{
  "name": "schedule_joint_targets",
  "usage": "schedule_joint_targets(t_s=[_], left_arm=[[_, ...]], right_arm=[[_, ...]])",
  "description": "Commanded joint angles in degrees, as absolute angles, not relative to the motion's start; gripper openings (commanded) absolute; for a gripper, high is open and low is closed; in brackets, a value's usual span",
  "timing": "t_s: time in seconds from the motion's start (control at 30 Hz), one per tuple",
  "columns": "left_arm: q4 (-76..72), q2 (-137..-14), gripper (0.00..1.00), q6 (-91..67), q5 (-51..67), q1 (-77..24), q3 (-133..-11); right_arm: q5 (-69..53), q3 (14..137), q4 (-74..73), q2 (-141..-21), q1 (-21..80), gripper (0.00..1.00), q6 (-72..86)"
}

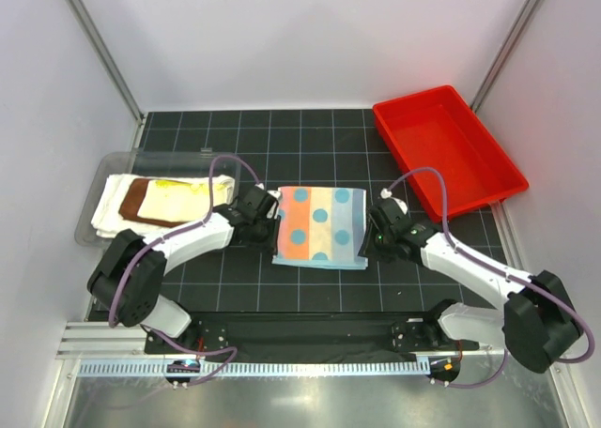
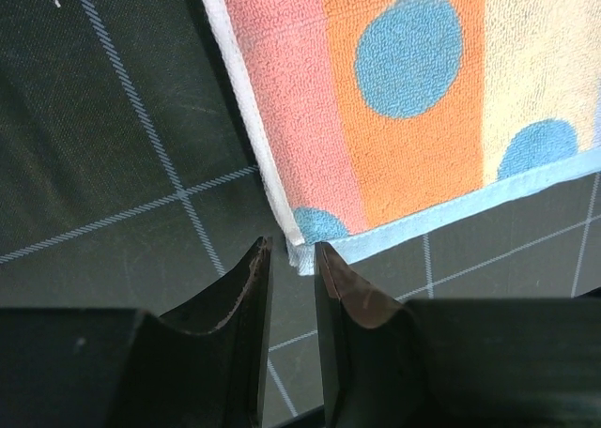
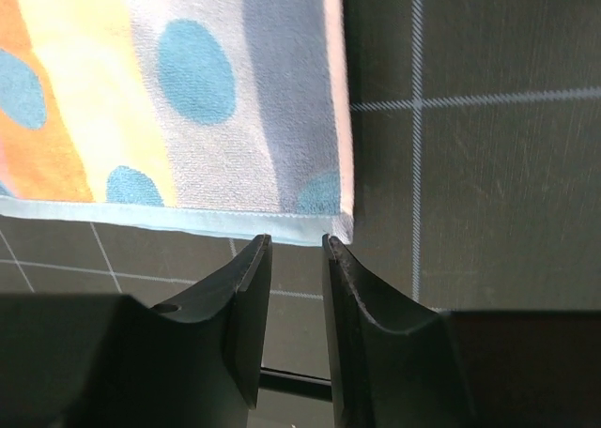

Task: Fold and stack the towels
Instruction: Fold the towel

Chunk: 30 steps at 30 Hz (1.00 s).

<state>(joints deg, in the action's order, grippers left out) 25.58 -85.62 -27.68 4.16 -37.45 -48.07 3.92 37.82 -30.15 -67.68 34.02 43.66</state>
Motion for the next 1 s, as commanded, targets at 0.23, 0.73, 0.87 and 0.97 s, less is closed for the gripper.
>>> schedule_joint_targets(t_s=[0.23, 0.73, 0.87, 0.97], left_arm=[[21.0, -87.36, 0.28, -29.79, 5.36, -38.14, -46.76], [22.15, -88.86, 0.0, -28.04, 2.81, -38.32, -46.41], [23.29, -88.07, 0.0, -27.42, 1.67, -38.32, -46.41], [24.08, -88.33, 0.0, -27.07, 1.23, -38.32, -46.67]], right_arm=[[6.68, 29.45, -24.53, -63.54, 34.28, 0.38, 53.26], [5.63, 21.27, -12.5, -60.47, 34.28, 0.26, 54.4], [4.75, 19.78, -10.98, -58.8, 34.28, 0.21, 53.62], [4.13, 20.13, -12.04, -56.52, 34.28, 0.26, 52.47]])
